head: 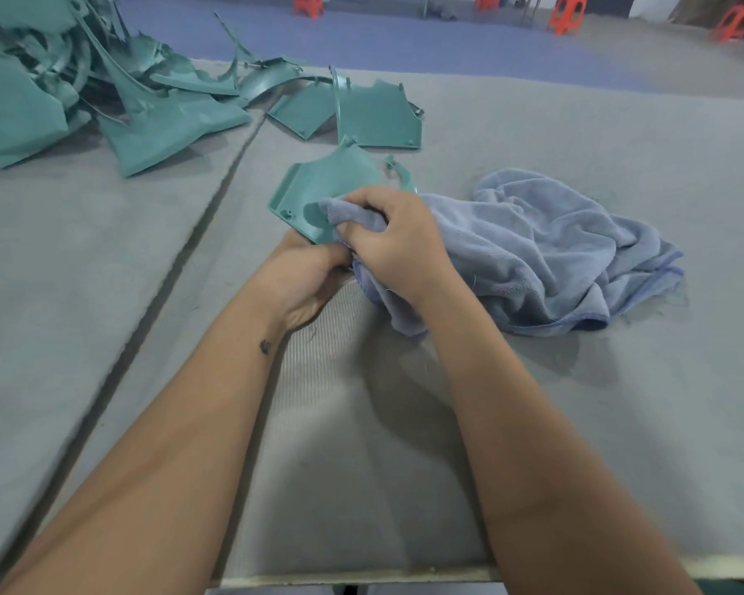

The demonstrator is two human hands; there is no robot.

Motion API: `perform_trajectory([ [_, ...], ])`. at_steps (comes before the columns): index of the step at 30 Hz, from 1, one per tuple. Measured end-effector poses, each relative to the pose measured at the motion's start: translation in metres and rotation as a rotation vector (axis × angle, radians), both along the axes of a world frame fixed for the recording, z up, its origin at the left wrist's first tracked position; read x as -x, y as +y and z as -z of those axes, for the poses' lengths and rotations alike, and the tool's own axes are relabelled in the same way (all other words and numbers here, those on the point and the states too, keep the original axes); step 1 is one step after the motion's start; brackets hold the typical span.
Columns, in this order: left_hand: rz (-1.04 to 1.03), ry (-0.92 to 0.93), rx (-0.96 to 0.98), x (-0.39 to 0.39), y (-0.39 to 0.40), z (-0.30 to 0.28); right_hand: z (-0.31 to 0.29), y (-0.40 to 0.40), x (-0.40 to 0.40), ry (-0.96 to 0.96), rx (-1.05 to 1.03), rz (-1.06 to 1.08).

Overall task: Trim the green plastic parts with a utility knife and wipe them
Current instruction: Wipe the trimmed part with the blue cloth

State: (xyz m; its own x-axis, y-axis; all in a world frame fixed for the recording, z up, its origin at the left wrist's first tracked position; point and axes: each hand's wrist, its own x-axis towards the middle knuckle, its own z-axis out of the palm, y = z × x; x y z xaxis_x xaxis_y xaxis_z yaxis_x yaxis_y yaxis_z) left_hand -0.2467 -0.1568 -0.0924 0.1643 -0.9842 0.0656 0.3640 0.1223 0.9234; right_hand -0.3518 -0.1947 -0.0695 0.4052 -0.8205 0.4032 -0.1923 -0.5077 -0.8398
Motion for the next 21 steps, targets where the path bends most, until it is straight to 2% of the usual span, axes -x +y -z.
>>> perform_trajectory([
  [5, -0.025, 0.031, -0.046, -0.003, -0.001, 0.002, 0.0, -0.013, 0.002, 0.005, 0.016, 0.273],
  [8, -0.001, -0.053, -0.041, -0.002, -0.001, 0.001, 0.001, -0.026, 0.01, 0.044, 0.016, 0.343],
  [13, -0.03, -0.072, 0.007, -0.003, -0.003, 0.004, 0.0, -0.004, -0.007, -0.026, 0.198, 0.162],
  [17, 0.005, -0.053, 0.084, -0.002, 0.002, 0.004, -0.002, 0.006, -0.015, -0.033, 0.062, -0.13],
  [21, -0.029, -0.098, 0.013, -0.006, -0.003, 0.005, 0.003, 0.002, -0.006, -0.048, -0.055, -0.069],
])
